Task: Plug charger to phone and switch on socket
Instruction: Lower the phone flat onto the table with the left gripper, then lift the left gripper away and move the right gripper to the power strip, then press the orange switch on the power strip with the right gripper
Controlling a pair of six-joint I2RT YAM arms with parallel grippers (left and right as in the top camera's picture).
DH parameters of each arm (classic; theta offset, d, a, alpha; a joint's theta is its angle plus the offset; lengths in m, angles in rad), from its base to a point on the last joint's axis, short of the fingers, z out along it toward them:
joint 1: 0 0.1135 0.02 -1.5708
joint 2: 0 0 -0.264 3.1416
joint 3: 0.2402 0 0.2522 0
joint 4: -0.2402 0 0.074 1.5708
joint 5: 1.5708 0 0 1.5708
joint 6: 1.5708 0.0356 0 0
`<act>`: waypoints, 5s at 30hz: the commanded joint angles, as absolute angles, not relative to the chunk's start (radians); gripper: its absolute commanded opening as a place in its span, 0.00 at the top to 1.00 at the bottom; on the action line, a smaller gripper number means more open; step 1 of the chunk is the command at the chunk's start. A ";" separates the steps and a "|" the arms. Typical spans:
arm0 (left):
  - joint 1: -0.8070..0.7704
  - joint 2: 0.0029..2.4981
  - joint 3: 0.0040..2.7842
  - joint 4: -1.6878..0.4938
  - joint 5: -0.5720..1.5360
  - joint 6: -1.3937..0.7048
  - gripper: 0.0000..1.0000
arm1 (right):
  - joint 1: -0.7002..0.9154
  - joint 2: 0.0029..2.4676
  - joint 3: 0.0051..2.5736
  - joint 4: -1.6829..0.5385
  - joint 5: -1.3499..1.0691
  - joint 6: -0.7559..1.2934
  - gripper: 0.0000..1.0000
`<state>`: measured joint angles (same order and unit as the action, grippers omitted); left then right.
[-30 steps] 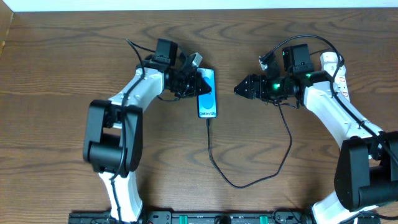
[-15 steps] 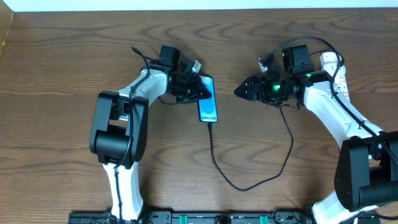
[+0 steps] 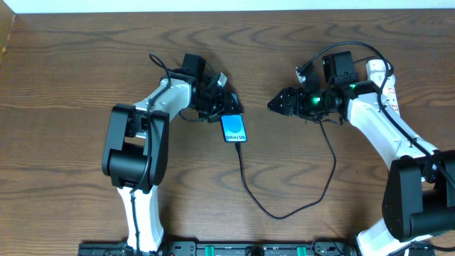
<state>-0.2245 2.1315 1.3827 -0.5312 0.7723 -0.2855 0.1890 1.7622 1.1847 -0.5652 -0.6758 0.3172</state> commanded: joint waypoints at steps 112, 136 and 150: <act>-0.123 1.433 1.491 -0.833 0.252 -0.257 0.07 | -0.502 2.179 1.528 -0.567 -0.533 0.404 0.99; -0.123 1.433 1.491 -0.833 0.252 -0.257 0.06 | -0.504 2.179 1.518 -0.541 -0.581 0.448 0.99; -0.123 1.433 1.491 -0.833 0.252 -0.257 0.06 | -0.478 2.212 1.477 -0.528 -0.587 0.448 0.99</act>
<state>-0.1215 1.4380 1.4834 -0.8310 0.2592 -0.2619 -0.5083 2.1544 1.5021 -0.5228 -0.5346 0.4404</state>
